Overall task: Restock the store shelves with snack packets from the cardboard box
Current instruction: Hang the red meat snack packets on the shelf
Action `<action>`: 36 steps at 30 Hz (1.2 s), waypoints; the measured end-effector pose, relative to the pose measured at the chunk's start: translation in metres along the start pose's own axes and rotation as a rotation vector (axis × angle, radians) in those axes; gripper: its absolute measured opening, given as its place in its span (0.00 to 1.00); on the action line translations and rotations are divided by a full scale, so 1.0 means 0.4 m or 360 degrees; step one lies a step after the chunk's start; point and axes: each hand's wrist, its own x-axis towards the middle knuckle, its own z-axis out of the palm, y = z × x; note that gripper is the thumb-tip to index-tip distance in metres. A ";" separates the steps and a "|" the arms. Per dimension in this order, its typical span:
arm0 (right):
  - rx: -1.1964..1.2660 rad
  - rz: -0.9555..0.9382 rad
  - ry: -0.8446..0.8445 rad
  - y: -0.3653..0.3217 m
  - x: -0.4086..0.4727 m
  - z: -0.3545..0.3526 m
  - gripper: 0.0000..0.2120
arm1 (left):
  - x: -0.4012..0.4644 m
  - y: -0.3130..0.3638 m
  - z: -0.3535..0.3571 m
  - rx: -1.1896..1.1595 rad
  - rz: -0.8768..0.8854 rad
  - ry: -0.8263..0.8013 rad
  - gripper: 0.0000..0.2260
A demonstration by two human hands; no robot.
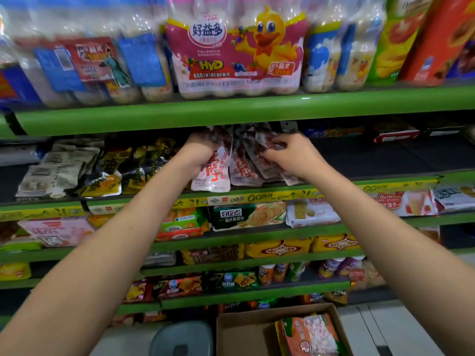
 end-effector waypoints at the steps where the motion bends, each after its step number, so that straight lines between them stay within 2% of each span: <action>1: -0.0074 0.0012 -0.0014 -0.013 0.036 0.010 0.26 | 0.032 0.011 0.012 0.0011 0.0005 -0.0009 0.13; 4: -0.0316 0.0081 -0.0150 -0.035 0.131 0.050 0.31 | 0.095 0.023 0.038 0.0033 -0.0109 -0.0110 0.06; 6: -0.0356 0.0134 -0.0187 -0.035 0.169 0.081 0.32 | 0.123 0.009 0.047 0.0141 -0.0178 -0.0154 0.05; 10: -0.0522 0.0025 -0.0258 0.005 0.183 0.124 0.29 | 0.131 -0.013 0.041 0.0667 0.0038 -0.0149 0.14; 12: -0.0575 -0.0048 -0.0275 0.027 0.182 0.131 0.29 | 0.122 -0.019 0.029 0.0828 0.0109 -0.0220 0.13; 14: -0.0536 -0.0093 -0.0294 0.041 0.183 0.132 0.30 | 0.112 -0.027 0.025 0.0976 0.0201 -0.0253 0.12; 16: -0.0407 -0.0062 -0.0345 0.053 0.180 0.131 0.32 | 0.104 -0.032 0.028 0.1104 0.0283 -0.0261 0.16; 20: -0.0474 -0.0154 -0.0453 0.071 0.168 0.141 0.35 | 0.093 -0.055 0.033 0.1140 0.0212 -0.0353 0.28; 22: -0.0537 -0.0162 -0.0401 0.070 0.164 0.151 0.35 | 0.084 -0.076 0.043 0.1121 0.0193 -0.0426 0.29; 26: -0.0644 -0.0037 -0.0321 0.067 0.170 0.166 0.37 | 0.080 -0.086 0.047 0.1153 0.0187 -0.0379 0.31; 36: -0.0741 0.0019 -0.0231 0.084 0.199 0.168 0.30 | 0.069 -0.097 0.024 0.1305 0.0181 -0.0365 0.35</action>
